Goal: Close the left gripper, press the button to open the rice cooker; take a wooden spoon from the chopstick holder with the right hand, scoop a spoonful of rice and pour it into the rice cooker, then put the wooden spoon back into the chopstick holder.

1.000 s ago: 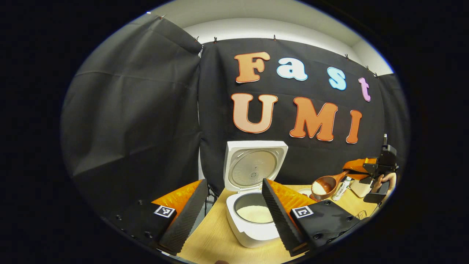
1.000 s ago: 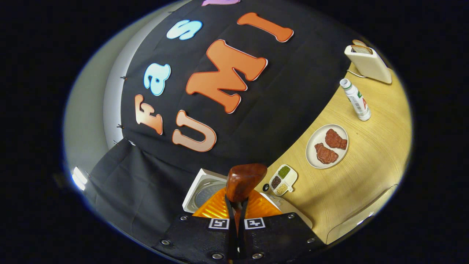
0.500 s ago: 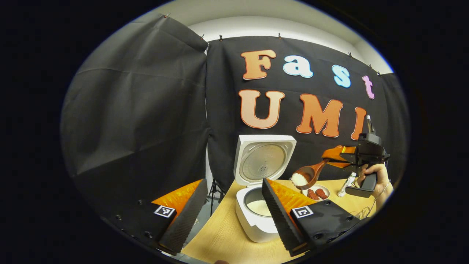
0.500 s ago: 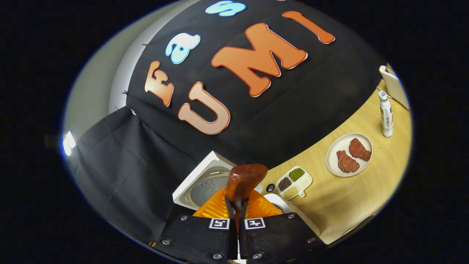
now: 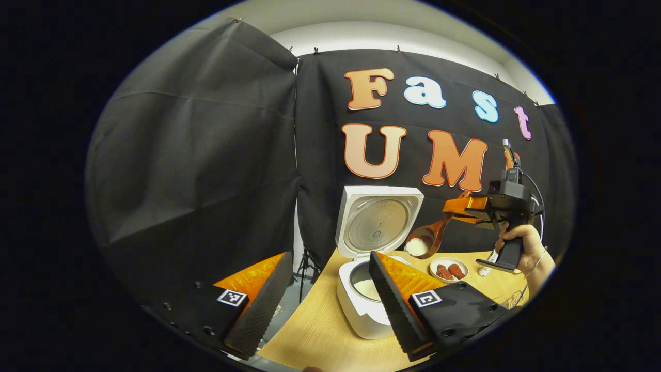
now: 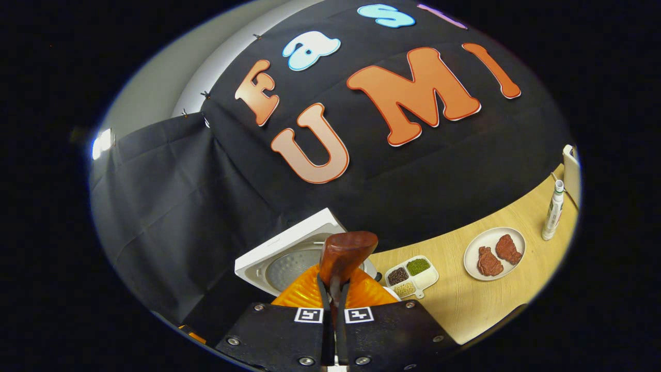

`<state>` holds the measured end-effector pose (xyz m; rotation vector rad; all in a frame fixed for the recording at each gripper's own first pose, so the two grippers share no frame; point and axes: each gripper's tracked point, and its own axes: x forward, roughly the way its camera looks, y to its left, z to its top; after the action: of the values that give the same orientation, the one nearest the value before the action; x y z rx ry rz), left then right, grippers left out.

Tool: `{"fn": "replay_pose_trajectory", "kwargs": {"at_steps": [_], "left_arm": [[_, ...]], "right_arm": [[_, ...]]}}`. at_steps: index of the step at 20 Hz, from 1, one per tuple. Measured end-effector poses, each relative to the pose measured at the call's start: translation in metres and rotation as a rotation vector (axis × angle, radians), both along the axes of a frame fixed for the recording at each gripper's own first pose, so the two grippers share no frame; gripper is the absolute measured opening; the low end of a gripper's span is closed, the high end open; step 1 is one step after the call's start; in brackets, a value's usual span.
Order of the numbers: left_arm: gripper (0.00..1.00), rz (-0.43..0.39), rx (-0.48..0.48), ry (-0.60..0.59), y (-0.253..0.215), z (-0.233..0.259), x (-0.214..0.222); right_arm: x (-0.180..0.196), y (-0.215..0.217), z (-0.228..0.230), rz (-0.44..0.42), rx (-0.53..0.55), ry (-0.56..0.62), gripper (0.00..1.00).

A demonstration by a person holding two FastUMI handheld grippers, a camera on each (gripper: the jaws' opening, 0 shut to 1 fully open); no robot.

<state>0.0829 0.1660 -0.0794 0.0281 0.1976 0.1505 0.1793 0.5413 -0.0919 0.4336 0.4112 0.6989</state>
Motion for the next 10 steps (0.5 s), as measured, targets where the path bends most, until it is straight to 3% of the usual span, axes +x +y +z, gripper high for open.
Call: {"fn": "replay_pose_trajectory", "kwargs": {"at_steps": [10], "left_arm": [[1.00, 0.011, -0.004, 0.003, 0.006, -0.004, 0.001]], "right_arm": [[-0.010, 0.014, 0.017, 0.050, -0.146, -0.180, 0.01]]}}
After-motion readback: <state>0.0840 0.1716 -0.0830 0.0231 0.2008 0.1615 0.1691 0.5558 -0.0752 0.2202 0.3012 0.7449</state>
